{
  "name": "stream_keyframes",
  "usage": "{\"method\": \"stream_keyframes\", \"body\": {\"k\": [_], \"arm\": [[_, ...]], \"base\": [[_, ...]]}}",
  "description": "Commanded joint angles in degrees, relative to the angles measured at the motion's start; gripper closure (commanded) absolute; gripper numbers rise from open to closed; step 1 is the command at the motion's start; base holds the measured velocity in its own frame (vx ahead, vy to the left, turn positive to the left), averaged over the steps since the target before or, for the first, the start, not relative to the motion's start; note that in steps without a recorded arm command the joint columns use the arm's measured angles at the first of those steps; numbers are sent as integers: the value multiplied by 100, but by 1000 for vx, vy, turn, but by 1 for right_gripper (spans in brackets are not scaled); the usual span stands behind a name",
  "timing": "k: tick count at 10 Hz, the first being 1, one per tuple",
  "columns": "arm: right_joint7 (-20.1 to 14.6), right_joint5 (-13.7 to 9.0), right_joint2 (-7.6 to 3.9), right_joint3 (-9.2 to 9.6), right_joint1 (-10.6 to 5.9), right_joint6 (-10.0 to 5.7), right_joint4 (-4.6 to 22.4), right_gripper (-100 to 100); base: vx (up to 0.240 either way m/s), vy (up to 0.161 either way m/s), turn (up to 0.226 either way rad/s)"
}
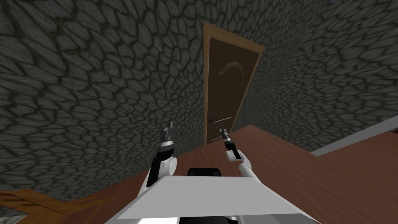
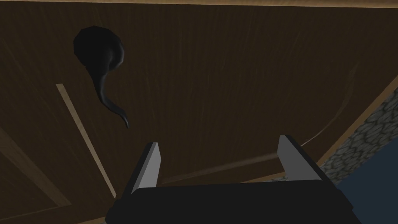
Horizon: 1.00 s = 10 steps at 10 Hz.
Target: Pull the door open
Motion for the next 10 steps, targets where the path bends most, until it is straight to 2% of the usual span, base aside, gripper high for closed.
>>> {"method": "stream_keyframes", "body": {"k": [1,2,4,5,7,8,10], "arm": [[-27,-24,-55,12,-131,-6,286,-100],[-27,-24,-55,12,-131,-6,387,-100],[-57,-56,-123,20,-336,-43,808,-100],[-57,-56,-123,20,-336,-43,867,-100],[-85,-85,-183,27,-522,-76,1245,-100],[-85,-85,-183,27,-522,-76,1302,-100],[-112,-113,-241,34,-701,-107,1677,-100]], "base": [[21,-111,194],[23,-80,67],[21,-90,177],[13,-74,70],[6,-80,167],[12,-74,59],[10,-77,164]]}}
